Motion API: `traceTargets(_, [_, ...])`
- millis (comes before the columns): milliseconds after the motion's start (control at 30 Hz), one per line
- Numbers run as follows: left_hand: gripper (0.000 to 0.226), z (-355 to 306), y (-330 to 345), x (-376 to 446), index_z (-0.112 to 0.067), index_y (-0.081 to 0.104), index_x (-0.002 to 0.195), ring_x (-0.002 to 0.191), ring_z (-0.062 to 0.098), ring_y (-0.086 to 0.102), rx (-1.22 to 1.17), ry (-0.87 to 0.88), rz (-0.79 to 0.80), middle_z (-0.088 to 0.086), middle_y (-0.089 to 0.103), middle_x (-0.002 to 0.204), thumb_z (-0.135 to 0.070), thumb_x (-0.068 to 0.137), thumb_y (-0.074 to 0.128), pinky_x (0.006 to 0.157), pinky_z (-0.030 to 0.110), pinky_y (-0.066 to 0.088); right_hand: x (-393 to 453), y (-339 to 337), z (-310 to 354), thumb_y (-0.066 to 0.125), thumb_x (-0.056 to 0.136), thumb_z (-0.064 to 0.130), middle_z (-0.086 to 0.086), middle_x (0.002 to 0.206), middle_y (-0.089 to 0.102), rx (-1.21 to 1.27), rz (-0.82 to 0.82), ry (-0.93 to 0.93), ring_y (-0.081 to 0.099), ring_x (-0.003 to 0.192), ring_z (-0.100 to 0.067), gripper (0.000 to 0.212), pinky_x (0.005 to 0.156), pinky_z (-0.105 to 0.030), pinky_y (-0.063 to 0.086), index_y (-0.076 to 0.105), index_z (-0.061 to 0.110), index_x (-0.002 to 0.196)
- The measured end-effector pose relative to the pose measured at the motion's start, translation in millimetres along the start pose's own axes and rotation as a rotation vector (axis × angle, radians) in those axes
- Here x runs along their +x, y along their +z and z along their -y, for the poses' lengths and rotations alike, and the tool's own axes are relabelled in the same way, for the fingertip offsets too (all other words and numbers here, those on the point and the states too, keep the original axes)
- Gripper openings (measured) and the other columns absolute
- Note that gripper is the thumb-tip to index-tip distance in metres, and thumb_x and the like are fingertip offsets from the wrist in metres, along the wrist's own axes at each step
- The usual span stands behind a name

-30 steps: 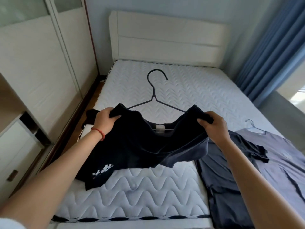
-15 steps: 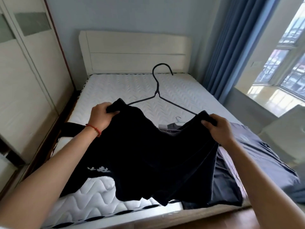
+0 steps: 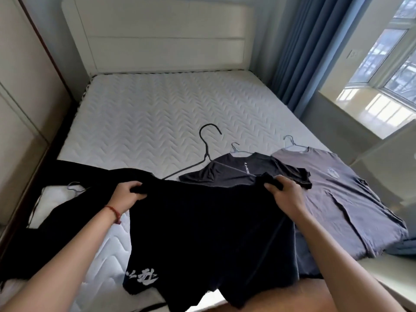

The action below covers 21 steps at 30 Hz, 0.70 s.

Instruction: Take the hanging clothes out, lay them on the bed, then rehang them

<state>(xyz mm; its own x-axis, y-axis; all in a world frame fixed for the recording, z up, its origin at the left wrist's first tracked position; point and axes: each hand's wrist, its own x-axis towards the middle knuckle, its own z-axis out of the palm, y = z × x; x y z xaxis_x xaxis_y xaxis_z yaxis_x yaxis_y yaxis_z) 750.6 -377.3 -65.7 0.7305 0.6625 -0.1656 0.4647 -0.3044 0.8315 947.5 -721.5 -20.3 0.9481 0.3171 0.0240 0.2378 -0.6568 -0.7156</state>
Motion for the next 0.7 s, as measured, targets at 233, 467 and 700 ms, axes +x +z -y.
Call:
traceTargets(233, [0.009, 15, 28, 74, -0.012, 0.067, 0.076, 0.061, 0.0, 0.063, -0.139, -0.168, 0.13, -0.009, 0.069, 0.059, -0.005, 0.079, 0.067, 0.054, -0.001, 0.044, 76, 45, -21, 0.068, 0.081, 0.02, -0.005, 0.077, 0.064, -0.074, 0.001, 0.052, 0.059, 0.08, -0.026, 0.011, 0.072, -0.034, 0.042, 0.062, 0.011, 0.079])
traceTargets(467, [0.004, 12, 47, 146, -0.005, 0.069, 0.083, 0.071, 0.01, 0.056, -0.052, -0.144, -0.013, -0.015, 0.063, 0.06, -0.006, 0.08, 0.067, 0.056, -0.005, 0.039, 156, 78, -20, 0.065, 0.083, 0.024, -0.001, 0.082, 0.06, -0.089, 0.02, 0.021, 0.058, 0.084, -0.025, 0.01, 0.075, -0.035, 0.043, 0.057, 0.021, 0.078])
traceTargets(700, [0.029, 31, 54, 231, 0.001, 0.066, 0.106, 0.105, 0.028, 0.06, 0.109, -0.152, -0.153, 0.018, 0.067, 0.109, -0.014, 0.082, 0.066, 0.089, 0.027, 0.039, 259, 148, -30, 0.06, 0.085, 0.038, -0.007, 0.096, 0.065, -0.131, 0.088, -0.003, 0.058, 0.093, -0.026, 0.028, 0.081, -0.04, 0.047, 0.062, 0.011, 0.095])
